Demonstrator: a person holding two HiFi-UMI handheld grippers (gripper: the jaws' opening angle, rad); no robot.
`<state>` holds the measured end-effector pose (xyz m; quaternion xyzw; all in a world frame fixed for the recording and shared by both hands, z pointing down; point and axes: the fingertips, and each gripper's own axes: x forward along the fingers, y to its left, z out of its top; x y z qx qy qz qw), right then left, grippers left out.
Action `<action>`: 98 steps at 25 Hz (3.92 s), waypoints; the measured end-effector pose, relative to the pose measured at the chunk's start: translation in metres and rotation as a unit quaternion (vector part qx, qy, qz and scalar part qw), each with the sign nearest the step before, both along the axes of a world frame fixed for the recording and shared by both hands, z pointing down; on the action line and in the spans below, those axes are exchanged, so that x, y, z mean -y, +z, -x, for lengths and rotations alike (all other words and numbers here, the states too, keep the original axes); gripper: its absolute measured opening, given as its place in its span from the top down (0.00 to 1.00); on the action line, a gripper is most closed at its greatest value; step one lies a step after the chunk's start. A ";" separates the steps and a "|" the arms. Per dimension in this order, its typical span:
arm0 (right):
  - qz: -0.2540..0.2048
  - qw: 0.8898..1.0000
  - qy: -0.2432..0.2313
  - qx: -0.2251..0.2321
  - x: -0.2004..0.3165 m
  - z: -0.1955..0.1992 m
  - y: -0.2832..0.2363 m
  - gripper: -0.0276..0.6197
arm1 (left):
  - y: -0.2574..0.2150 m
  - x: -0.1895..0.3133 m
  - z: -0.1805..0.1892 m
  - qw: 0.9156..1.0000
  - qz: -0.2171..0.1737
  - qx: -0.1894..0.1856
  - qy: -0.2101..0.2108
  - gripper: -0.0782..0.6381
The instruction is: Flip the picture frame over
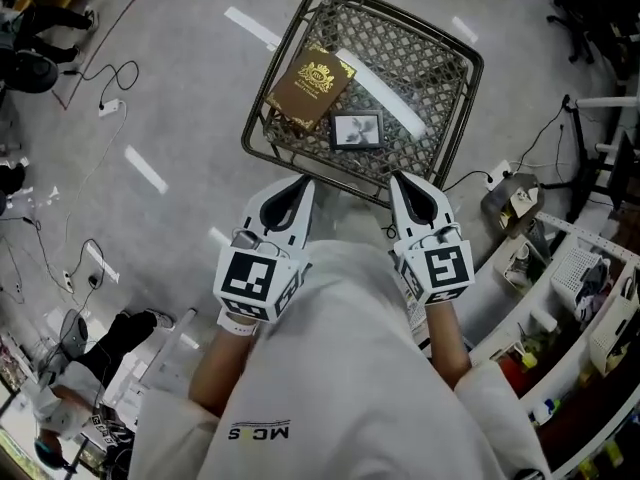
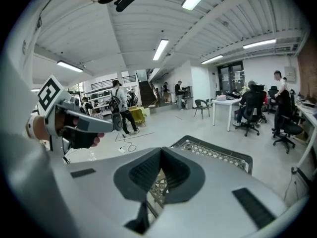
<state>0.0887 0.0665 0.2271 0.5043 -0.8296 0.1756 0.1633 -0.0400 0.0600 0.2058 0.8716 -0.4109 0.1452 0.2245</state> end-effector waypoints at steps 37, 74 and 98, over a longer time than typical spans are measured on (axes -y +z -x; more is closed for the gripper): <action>0.091 0.994 -0.052 -0.020 0.074 0.047 0.144 0.93 | 0.086 0.044 0.027 0.995 0.064 0.024 -0.072 0.86; 0.202 0.977 0.048 -0.052 0.091 0.070 0.317 0.82 | 0.194 0.053 0.052 0.988 0.148 0.009 -0.030 0.86; 0.254 0.954 0.124 -0.102 0.092 0.070 0.364 0.83 | 0.201 0.053 0.065 0.989 0.146 0.015 -0.029 0.86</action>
